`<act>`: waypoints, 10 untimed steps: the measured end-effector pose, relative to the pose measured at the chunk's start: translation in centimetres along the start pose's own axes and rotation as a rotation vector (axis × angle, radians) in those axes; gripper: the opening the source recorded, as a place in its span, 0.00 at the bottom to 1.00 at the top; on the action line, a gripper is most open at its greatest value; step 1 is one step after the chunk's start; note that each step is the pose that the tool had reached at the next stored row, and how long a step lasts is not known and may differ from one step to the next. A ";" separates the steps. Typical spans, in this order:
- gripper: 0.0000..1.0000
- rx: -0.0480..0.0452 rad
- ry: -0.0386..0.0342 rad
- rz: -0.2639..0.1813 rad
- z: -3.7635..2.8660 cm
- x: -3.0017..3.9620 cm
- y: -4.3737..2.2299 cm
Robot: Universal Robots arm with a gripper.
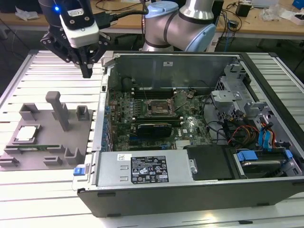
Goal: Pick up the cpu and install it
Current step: 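Reach for the cpu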
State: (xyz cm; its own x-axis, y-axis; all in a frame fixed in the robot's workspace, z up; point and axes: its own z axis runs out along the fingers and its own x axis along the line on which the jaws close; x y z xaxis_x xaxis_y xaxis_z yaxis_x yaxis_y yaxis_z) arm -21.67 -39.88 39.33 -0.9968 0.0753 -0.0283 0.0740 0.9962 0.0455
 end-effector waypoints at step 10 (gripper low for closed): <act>0.11 -0.0001 -0.0007 0.000 -0.06 1.92 -0.14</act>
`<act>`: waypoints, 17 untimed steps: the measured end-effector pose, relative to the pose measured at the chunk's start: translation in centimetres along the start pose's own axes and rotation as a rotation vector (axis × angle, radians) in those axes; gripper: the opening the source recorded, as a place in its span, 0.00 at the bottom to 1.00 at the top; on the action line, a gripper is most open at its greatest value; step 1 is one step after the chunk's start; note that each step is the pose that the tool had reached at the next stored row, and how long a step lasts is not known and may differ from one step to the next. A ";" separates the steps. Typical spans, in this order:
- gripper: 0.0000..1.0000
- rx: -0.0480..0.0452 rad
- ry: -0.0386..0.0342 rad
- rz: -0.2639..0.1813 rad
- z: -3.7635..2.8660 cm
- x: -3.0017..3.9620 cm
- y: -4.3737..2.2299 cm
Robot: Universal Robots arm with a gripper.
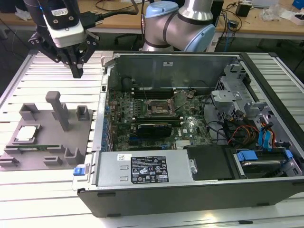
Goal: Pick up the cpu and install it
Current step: 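Reach for the cpu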
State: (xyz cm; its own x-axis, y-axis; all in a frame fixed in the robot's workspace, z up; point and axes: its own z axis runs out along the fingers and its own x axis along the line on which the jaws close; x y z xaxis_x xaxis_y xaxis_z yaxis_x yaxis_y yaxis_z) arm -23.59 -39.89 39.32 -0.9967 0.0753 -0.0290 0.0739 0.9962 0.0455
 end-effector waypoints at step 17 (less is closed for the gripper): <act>0.11 0.0000 -0.0009 0.000 0.01 3.33 -0.25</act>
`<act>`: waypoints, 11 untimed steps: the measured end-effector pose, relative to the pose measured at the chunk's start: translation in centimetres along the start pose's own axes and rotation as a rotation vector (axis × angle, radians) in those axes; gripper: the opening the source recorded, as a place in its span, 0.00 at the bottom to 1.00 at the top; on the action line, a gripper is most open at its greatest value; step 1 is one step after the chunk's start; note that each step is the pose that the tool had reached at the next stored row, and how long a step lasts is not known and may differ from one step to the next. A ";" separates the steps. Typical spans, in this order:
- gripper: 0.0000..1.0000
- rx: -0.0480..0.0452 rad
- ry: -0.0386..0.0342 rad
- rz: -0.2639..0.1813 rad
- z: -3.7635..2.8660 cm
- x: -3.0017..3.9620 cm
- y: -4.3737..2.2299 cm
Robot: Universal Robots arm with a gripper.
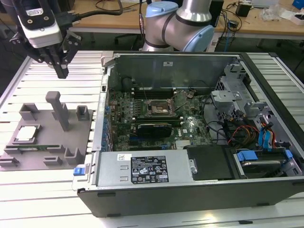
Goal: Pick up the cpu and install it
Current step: 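Reach for the cpu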
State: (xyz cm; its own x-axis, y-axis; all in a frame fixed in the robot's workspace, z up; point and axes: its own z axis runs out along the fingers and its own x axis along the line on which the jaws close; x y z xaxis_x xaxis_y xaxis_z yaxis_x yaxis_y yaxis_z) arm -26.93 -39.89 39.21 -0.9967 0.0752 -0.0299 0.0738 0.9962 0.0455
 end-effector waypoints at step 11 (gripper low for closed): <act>0.11 -0.0001 -0.0013 0.000 0.43 3.02 -0.24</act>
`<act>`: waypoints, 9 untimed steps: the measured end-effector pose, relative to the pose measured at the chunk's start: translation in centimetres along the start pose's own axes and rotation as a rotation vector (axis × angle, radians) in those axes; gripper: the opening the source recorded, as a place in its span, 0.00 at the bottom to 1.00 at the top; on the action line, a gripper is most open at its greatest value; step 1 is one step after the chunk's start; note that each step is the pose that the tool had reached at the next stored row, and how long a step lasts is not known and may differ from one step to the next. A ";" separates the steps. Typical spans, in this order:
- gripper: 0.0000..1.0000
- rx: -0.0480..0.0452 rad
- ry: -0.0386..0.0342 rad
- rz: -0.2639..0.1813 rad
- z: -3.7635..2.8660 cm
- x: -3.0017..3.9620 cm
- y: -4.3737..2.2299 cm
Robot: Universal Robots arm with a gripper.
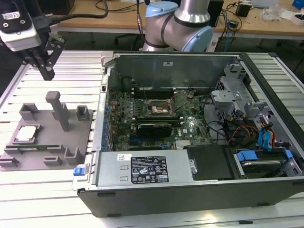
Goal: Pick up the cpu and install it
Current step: 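Reach for the cpu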
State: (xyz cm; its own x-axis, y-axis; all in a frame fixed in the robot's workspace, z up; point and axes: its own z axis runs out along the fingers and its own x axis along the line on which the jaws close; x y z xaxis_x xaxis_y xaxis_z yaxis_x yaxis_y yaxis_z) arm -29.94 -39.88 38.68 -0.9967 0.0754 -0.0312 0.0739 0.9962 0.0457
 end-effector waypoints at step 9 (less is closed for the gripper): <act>0.11 0.0000 0.0001 0.000 0.24 2.21 -0.18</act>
State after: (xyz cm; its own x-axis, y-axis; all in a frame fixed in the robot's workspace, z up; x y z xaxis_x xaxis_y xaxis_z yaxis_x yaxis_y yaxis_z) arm -32.16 -39.89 38.36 -0.9967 0.0753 -0.0312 0.0738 0.9962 0.0457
